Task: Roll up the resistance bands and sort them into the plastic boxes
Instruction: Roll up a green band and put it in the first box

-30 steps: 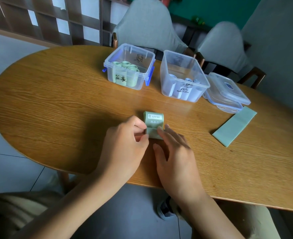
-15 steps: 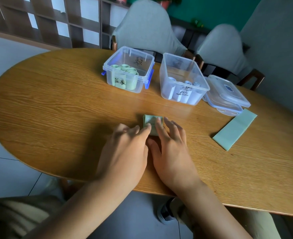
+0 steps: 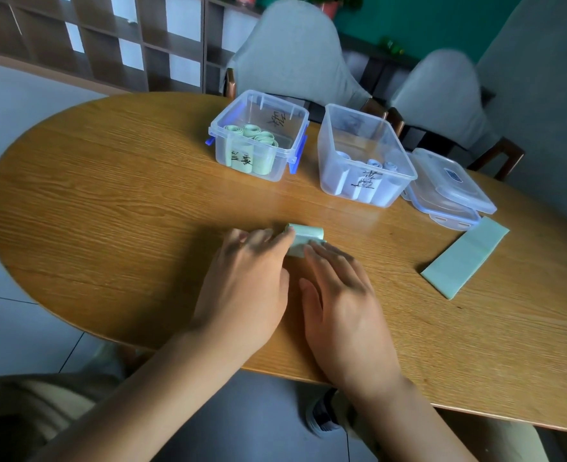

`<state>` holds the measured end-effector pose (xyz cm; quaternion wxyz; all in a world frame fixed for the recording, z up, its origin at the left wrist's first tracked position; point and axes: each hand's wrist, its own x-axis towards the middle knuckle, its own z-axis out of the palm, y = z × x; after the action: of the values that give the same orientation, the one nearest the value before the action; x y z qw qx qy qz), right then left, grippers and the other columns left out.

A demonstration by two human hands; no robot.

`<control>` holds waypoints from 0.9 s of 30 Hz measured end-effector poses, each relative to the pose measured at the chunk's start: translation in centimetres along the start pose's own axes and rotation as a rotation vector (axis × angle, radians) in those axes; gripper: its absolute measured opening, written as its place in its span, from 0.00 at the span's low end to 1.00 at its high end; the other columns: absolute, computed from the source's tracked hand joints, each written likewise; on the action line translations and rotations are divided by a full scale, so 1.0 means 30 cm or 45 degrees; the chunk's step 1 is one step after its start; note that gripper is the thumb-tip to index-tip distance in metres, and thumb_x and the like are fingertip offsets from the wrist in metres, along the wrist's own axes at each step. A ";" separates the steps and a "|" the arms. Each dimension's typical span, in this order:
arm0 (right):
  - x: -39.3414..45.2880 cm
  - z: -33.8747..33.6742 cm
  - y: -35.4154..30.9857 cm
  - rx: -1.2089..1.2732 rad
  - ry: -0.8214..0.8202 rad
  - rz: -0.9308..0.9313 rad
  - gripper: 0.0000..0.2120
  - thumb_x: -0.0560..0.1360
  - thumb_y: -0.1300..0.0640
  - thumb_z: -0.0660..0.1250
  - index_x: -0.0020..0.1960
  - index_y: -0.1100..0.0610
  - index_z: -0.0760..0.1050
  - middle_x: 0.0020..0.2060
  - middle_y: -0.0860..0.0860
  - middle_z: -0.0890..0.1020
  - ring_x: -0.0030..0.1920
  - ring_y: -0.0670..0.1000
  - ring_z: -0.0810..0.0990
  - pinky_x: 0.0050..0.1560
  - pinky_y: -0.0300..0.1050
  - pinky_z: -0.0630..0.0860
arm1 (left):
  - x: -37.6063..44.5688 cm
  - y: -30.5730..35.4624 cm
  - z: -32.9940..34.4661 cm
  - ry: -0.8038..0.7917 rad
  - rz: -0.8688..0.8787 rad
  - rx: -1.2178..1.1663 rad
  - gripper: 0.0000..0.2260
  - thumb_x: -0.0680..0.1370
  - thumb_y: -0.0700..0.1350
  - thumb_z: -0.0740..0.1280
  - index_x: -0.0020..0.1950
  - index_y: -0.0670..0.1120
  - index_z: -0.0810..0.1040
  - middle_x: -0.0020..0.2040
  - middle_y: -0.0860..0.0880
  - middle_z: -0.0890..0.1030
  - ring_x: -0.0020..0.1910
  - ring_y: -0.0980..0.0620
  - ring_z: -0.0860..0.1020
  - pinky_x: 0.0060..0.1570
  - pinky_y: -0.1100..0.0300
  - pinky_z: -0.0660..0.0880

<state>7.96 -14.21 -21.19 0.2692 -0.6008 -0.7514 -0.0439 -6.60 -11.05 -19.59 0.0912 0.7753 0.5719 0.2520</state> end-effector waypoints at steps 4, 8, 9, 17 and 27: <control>0.032 0.006 0.004 -0.015 -0.011 -0.001 0.20 0.76 0.62 0.64 0.67 0.61 0.76 0.65 0.55 0.79 0.68 0.56 0.74 0.67 0.54 0.74 | 0.000 -0.012 -0.005 0.056 -0.057 -0.079 0.21 0.79 0.41 0.60 0.73 0.44 0.73 0.59 0.46 0.82 0.58 0.44 0.76 0.56 0.51 0.76; 0.066 0.017 0.018 -0.027 0.027 -0.010 0.18 0.77 0.63 0.62 0.65 0.61 0.77 0.63 0.56 0.81 0.67 0.57 0.75 0.67 0.51 0.74 | -0.006 -0.017 -0.018 0.098 -0.073 -0.132 0.18 0.80 0.41 0.62 0.70 0.44 0.76 0.61 0.48 0.81 0.62 0.48 0.75 0.57 0.58 0.74; 0.075 0.021 0.021 -0.026 0.030 -0.013 0.18 0.77 0.62 0.60 0.66 0.61 0.77 0.63 0.55 0.81 0.67 0.57 0.75 0.67 0.51 0.74 | -0.008 -0.018 -0.020 0.103 -0.077 -0.135 0.18 0.80 0.42 0.62 0.70 0.45 0.76 0.62 0.48 0.81 0.62 0.49 0.75 0.57 0.59 0.73; 0.152 0.053 0.051 -0.071 -0.059 0.007 0.24 0.76 0.63 0.55 0.70 0.63 0.73 0.67 0.58 0.78 0.69 0.59 0.73 0.68 0.54 0.73 | -0.008 -0.034 -0.026 0.091 -0.092 -0.148 0.16 0.81 0.42 0.62 0.67 0.45 0.78 0.59 0.50 0.82 0.60 0.52 0.76 0.52 0.67 0.67; 0.270 0.053 0.093 -0.025 -0.231 0.026 0.22 0.77 0.65 0.65 0.71 0.60 0.72 0.67 0.54 0.78 0.69 0.58 0.72 0.68 0.47 0.69 | -0.012 -0.041 -0.042 0.107 -0.095 -0.203 0.16 0.81 0.45 0.61 0.68 0.48 0.77 0.59 0.51 0.81 0.60 0.56 0.75 0.49 0.69 0.67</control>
<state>8.90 -5.71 -19.56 0.1946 -0.6124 -0.7661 0.0061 -8.34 -11.15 -19.15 0.1377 0.7325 0.5818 0.3255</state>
